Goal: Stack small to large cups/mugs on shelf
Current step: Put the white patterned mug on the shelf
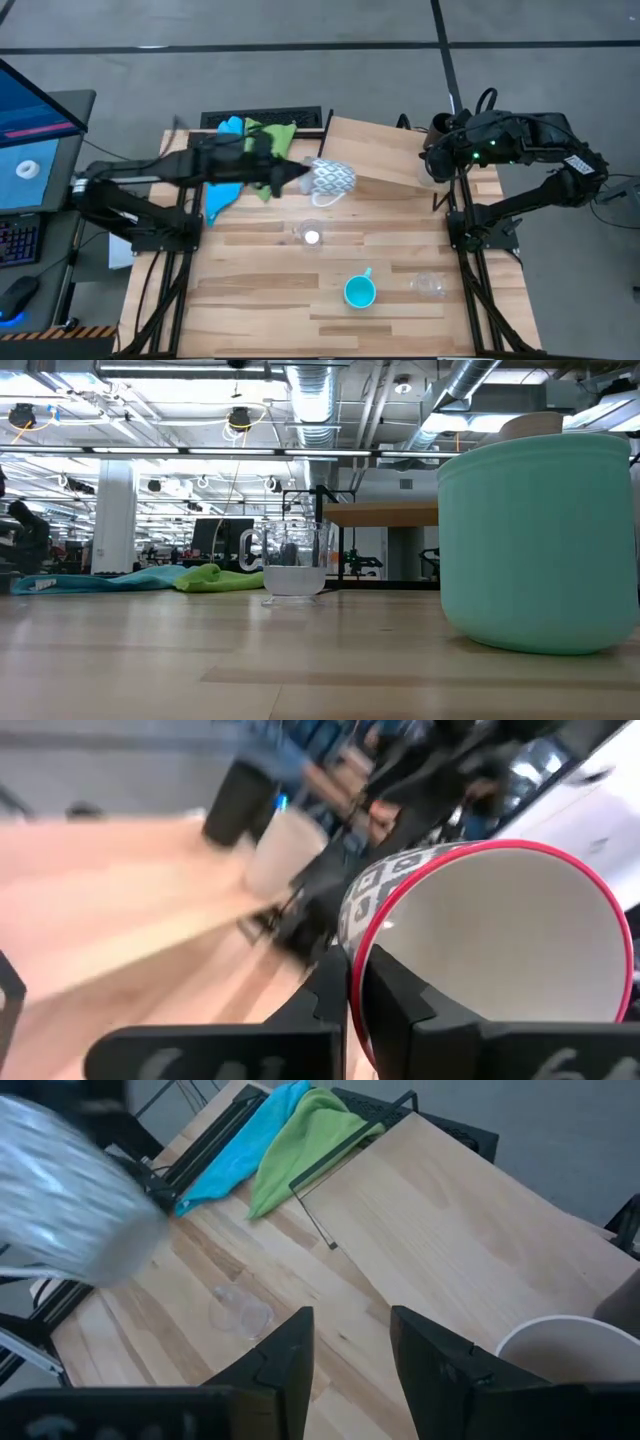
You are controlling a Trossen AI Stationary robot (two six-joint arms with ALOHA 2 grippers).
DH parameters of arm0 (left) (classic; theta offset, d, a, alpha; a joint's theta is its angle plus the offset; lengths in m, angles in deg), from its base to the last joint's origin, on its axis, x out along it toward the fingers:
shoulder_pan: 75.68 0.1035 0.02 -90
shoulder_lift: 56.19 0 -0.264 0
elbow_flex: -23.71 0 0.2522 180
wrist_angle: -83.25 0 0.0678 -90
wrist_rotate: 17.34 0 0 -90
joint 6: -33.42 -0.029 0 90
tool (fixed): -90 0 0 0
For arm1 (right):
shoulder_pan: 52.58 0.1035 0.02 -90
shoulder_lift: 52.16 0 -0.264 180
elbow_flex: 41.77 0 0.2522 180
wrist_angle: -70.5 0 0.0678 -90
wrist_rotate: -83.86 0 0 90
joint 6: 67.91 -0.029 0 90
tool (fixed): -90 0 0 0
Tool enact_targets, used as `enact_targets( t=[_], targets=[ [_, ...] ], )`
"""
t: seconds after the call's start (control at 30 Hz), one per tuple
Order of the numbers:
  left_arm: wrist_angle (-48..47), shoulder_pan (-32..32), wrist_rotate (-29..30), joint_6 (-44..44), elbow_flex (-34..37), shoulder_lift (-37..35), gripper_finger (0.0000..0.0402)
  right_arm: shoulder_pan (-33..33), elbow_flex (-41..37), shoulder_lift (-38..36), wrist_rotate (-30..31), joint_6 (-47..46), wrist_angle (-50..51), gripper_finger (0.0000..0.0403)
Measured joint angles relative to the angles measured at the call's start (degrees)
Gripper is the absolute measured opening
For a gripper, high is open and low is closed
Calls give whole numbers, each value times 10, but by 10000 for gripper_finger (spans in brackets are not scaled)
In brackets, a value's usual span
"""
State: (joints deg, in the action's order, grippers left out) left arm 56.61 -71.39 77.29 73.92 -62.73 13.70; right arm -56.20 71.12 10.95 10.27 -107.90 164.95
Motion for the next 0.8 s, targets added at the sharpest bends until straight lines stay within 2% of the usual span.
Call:
enact_targets(
  t=[0.2, 0.37, 0.47, 0.6, 0.8],
  targets=[
    [7, 99, -159, 23, 0, 87, 2, 0, 0, 0, 0, 0, -1, 155],
    [-27, 154, -230, 24, -39, 157, 2, 0, 0, 0, 0, -1, -1, 155],
    [-100, 172, -245, -17, -113, 199, 2, 0, 0, 0, 0, 0, -2, 155],
    [-249, 186, -246, -99, -257, 275, 2, 0, 0, 0, 0, -1, -2, 155],
    [-439, 200, -207, -201, -472, 399, 2, 0, 0, 0, 0, -1, -2, 155]
  ],
)
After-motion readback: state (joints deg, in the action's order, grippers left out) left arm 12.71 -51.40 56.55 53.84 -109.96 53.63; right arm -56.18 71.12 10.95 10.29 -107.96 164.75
